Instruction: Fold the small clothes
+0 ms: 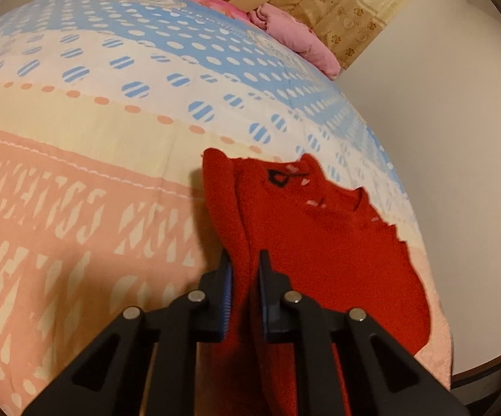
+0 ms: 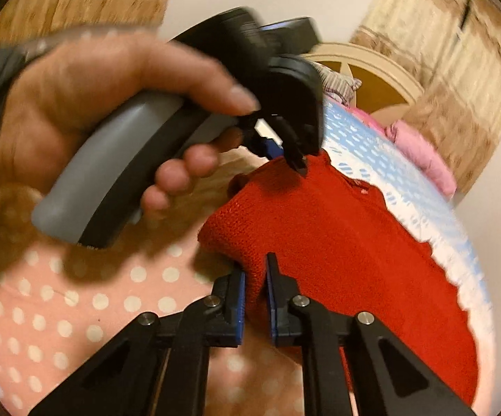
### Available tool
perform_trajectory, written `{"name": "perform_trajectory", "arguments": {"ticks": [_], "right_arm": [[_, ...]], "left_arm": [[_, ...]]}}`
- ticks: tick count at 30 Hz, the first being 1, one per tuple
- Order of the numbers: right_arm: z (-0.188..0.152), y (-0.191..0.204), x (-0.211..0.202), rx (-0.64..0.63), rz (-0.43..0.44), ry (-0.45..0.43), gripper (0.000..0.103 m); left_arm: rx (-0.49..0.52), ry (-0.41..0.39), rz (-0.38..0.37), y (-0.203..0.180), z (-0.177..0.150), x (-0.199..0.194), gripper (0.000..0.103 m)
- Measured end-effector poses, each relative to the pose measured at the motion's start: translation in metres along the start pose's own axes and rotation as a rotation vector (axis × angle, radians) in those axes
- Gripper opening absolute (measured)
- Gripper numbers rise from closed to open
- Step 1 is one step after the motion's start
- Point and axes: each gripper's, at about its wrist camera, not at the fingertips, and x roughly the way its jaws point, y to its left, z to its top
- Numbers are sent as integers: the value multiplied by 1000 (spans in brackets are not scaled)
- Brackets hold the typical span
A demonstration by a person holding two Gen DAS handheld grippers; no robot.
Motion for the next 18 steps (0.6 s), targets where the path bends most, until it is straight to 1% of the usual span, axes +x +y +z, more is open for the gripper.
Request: {"name": "perform_trajectory", "arguments": {"ticks": [3, 9, 18], "right_arm": [[0, -18, -9, 92, 43, -31, 9], [-5, -39, -20, 192, 105, -67, 9], [-14, -72, -37, 305, 124, -116, 9]], "left_arm": [[-10, -11, -29, -7, 3, -6, 13], [15, -26, -62, -33, 8, -15, 13], [33, -56, -130, -75, 14, -21, 13]]}}
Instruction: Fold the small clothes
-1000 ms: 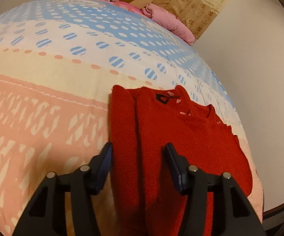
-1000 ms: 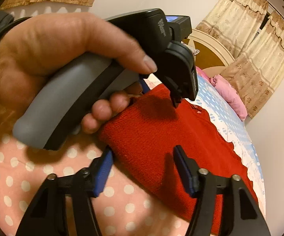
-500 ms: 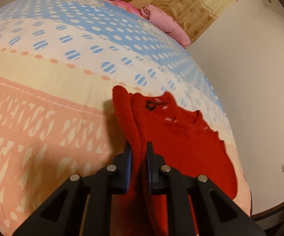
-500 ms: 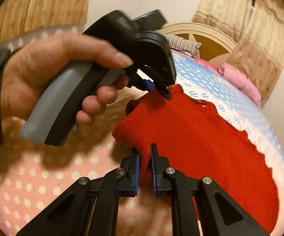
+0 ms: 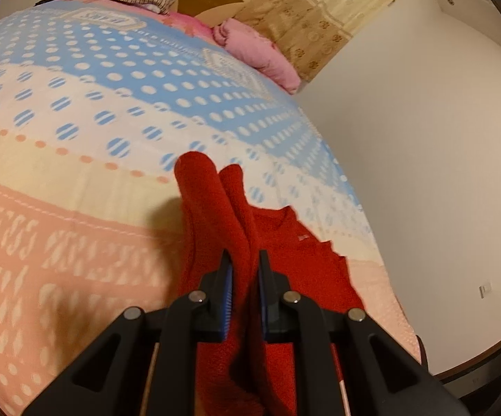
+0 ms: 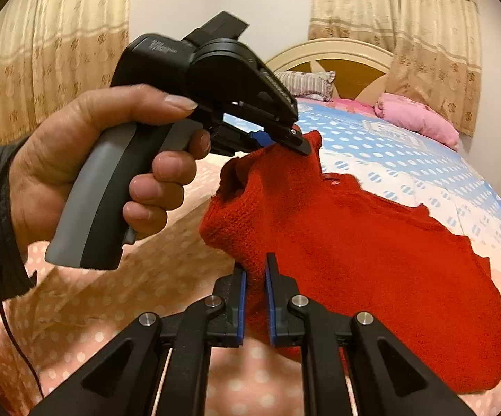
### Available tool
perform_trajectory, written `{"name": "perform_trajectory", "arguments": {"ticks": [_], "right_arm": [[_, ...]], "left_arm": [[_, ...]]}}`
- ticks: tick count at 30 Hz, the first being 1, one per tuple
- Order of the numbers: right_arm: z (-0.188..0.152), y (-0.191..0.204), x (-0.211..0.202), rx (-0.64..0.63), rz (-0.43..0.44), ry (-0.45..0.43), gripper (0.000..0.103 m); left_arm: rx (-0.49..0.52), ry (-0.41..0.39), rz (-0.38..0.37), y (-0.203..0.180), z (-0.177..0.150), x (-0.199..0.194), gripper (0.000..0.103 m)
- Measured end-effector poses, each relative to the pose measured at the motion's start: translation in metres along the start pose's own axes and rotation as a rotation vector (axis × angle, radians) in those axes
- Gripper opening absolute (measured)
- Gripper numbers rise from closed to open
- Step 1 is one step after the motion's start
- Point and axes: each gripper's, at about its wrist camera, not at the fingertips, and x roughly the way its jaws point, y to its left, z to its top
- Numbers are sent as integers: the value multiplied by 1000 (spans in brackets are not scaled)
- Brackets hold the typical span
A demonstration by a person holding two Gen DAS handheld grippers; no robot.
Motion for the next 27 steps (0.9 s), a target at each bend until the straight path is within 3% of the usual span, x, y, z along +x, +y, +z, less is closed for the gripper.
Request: {"name": "perform_trajectory", "arguments": {"ticks": [15, 27], "right_arm": [[-3, -46, -31, 119, -27, -69, 9], [-26, -94, -62, 250, -60, -98, 9]], "left_arm": [[73, 3, -55, -69, 1, 16, 13], [111, 48, -90, -115, -10, 55, 13]]}}
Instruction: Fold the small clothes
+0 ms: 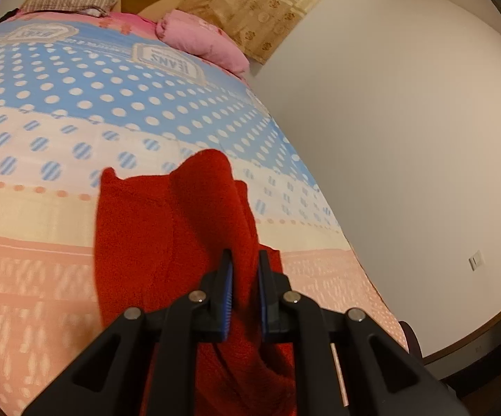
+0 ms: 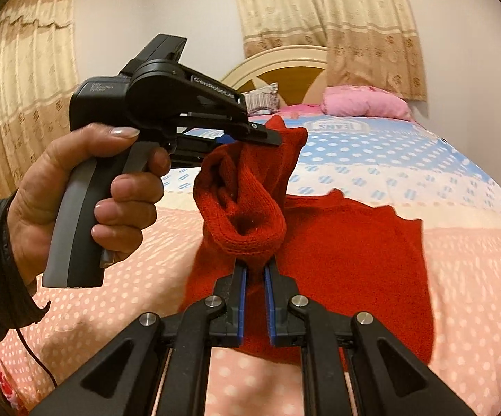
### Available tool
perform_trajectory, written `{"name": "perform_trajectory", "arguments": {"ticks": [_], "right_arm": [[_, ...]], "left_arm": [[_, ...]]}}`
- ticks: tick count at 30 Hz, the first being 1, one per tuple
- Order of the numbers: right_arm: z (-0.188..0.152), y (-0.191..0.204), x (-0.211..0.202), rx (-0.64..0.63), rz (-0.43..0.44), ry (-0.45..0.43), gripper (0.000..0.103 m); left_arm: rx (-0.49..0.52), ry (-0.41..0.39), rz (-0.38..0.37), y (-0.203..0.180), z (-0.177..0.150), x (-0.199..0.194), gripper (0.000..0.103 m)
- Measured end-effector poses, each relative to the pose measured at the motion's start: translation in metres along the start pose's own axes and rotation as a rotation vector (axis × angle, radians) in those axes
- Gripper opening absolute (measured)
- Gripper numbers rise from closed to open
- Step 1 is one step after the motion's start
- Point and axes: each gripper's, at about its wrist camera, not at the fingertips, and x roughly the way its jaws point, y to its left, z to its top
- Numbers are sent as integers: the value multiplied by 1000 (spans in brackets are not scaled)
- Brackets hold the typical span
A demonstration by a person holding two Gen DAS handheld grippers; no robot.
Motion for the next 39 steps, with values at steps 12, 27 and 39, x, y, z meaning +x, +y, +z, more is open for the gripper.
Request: {"name": "perform_trajectory", "arguments": {"ticks": [12, 27, 39], "right_arm": [[-12, -52, -24, 86, -34, 5, 9], [-44, -102, -33, 261, -44, 65, 9], [-62, -125, -40, 378, -50, 52, 9]], "left_arm": [[56, 58, -23, -12, -5, 29, 13], [80, 145, -35, -28, -29, 77, 13], [322, 34, 100, -40, -57, 20, 74]]}}
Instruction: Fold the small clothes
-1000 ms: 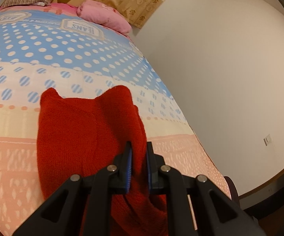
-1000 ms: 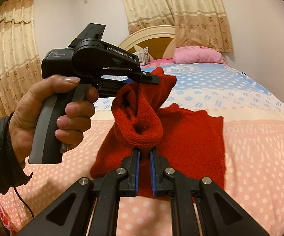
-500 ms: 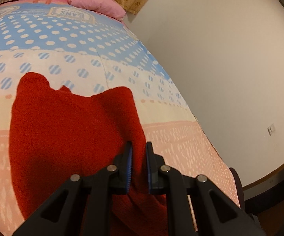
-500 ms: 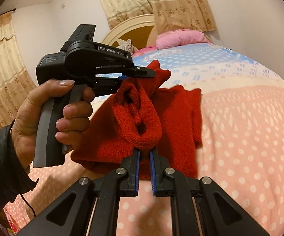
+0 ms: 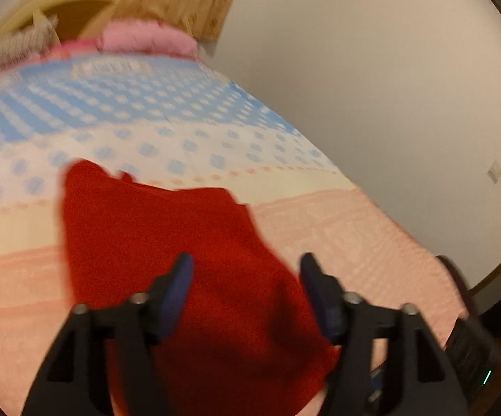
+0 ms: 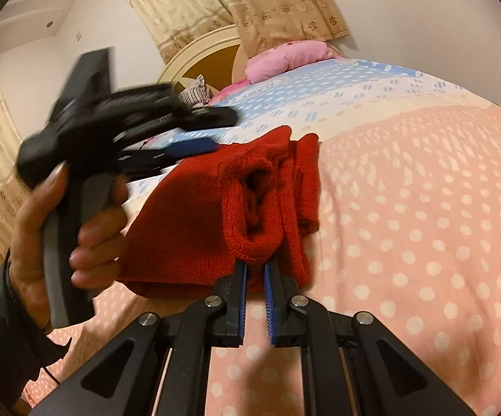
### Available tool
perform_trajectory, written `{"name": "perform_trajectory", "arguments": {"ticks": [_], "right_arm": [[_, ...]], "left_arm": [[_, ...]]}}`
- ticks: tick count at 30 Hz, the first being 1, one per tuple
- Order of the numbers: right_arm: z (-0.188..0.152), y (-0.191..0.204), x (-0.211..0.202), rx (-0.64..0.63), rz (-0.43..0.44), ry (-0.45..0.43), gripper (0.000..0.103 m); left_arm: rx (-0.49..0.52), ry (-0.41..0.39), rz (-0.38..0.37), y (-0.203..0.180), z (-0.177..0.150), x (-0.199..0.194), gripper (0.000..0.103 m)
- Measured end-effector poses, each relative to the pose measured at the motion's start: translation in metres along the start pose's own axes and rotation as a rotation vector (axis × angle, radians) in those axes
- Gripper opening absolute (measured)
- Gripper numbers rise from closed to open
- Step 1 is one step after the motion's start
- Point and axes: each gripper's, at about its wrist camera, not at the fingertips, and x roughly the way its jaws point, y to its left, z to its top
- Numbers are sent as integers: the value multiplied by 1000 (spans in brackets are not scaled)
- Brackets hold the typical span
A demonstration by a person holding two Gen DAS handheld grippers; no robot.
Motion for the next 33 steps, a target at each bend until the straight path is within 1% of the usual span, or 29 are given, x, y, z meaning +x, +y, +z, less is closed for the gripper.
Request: {"name": "perform_trajectory", "arguments": {"ticks": [3, 4, 5, 6, 7, 8, 10, 12, 14, 16, 19, 20, 22, 24, 25, 26, 28, 29, 31, 32, 33], "right_arm": [[-2, -7, -8, 32, 37, -9, 9], [-1, -10, -11, 48, 42, -15, 10], [0, -14, -15, 74, 43, -19, 10], [1, -18, -18, 93, 37, -22, 12], [3, -20, -22, 105, 32, -29, 23], [7, -23, -26, 117, 36, -43, 42], [16, -29, -35, 157, 65, -78, 66], [29, -30, -36, 174, 92, -90, 66], [45, -25, -27, 150, 86, -65, 66], [66, -18, -8, 115, 104, -17, 66], [93, -16, 29, 115, 112, 75, 65], [100, -18, 46, 135, 128, 122, 59], [106, -23, 76, 197, 166, 205, 51], [103, -23, 100, 233, 215, 281, 26], [101, -22, 108, 230, 208, 297, 19], [100, -20, 108, 214, 187, 285, 18], [99, -16, 92, 186, 167, 211, 17], [99, -15, 79, 164, 143, 164, 16], [97, -16, 64, 139, 105, 122, 16], [96, -20, 61, 140, 93, 119, 16], [92, -25, 63, 143, 77, 140, 16]], "left_arm": [[33, -44, 82, 15, -13, -26, 84], [38, -64, 106, 22, -21, -37, 85], [39, -78, 115, 27, -25, -42, 85], [37, -89, 130, 34, -31, -48, 88], [29, -95, 143, 39, -37, -51, 89], [21, -97, 147, 44, -40, -52, 91], [-11, -84, 154, 55, -49, -49, 91], [-36, -52, 157, 60, -53, -38, 91], [-53, -38, 165, 63, -59, -28, 91], [-73, -39, 153, 64, -64, -25, 91], [-97, -44, 141, 64, -70, -23, 93], [-98, -45, 139, 64, -72, -22, 93], [-95, -47, 143, 63, -71, -22, 93], [-93, -48, 147, 63, -71, -23, 93], [-92, -47, 148, 63, -70, -23, 93], [-91, -44, 150, 63, -69, -23, 93], [-87, -40, 141, 62, -70, -22, 93], [-86, -36, 137, 63, -70, -21, 97], [-74, -24, 137, 59, -72, -17, 98], [-67, -18, 139, 58, -72, -15, 98], [-59, -11, 143, 56, -72, -14, 98]]}}
